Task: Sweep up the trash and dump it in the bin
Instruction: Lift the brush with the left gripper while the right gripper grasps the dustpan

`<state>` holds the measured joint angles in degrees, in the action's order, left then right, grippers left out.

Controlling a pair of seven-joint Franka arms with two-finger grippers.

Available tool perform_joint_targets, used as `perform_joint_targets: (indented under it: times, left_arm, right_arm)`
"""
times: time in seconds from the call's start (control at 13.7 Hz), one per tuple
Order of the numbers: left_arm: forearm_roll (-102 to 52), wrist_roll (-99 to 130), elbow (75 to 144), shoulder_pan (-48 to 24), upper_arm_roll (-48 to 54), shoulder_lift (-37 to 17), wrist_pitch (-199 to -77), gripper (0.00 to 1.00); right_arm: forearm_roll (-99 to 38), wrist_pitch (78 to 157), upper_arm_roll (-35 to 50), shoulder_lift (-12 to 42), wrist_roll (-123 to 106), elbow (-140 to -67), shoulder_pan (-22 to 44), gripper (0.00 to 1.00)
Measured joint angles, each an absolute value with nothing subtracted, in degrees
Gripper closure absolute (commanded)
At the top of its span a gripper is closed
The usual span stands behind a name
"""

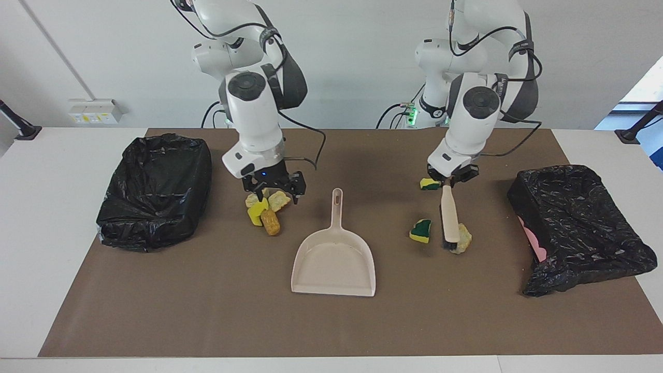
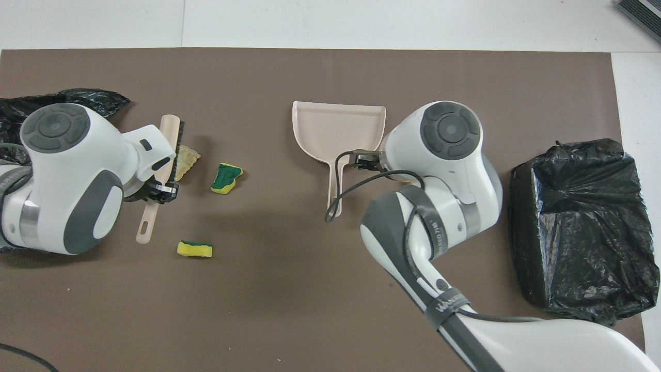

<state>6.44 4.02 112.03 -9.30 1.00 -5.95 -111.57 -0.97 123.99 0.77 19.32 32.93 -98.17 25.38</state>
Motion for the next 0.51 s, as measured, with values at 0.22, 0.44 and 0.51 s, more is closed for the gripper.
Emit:
perform_joint_targets:
  times: [0.22, 0.44, 0.51]
  left_arm:
    - [9.0, 2.4, 110.2, -4.1, 1.0, -9.2, -113.1, 1.0]
    - [9.3, -0.7, 109.9, -0.8, 1.1, -12.0, -115.2, 1.0]
    - [9.3, -1.3, 110.2, -0.5, 1.2, -12.2, -115.3, 1.0]
  right_arm:
    - [-1.0, 128.0, 1.1, 23.0, 34.3, -97.7, 28.4, 0.0]
    - [-1.1, 129.3, 1.8, 24.6, 34.3, -97.6, 30.2, 0.0]
    - [-1.1, 129.1, 1.9, 24.7, 34.3, -97.6, 30.9, 0.0]
